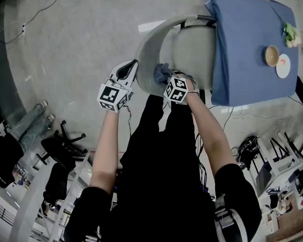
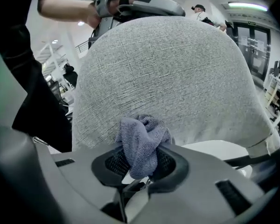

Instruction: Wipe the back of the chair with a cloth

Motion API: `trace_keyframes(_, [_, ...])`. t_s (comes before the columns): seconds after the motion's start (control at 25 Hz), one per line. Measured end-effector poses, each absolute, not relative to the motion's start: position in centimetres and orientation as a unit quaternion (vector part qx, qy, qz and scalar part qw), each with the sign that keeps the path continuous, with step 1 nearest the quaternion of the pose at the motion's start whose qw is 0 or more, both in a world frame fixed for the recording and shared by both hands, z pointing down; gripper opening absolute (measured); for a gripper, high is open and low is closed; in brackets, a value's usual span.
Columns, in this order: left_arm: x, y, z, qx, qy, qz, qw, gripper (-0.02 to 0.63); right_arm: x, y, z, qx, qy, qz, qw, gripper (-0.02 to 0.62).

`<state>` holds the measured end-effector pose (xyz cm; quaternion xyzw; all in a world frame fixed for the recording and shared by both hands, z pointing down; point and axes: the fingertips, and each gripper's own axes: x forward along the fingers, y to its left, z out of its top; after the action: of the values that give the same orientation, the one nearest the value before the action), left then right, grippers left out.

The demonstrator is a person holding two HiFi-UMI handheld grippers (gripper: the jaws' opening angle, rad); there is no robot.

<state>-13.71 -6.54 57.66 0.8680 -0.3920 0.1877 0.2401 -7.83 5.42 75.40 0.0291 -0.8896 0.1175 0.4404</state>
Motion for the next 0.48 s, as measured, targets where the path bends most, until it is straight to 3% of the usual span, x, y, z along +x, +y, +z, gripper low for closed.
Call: trace_keyframes(0.48, [-13.7,-6.5,57.7,0.864,-0.4,0.186,0.243,0.026,-5.2,9.3,76.8,0.01,-0.875,0.152,0.459,0.109])
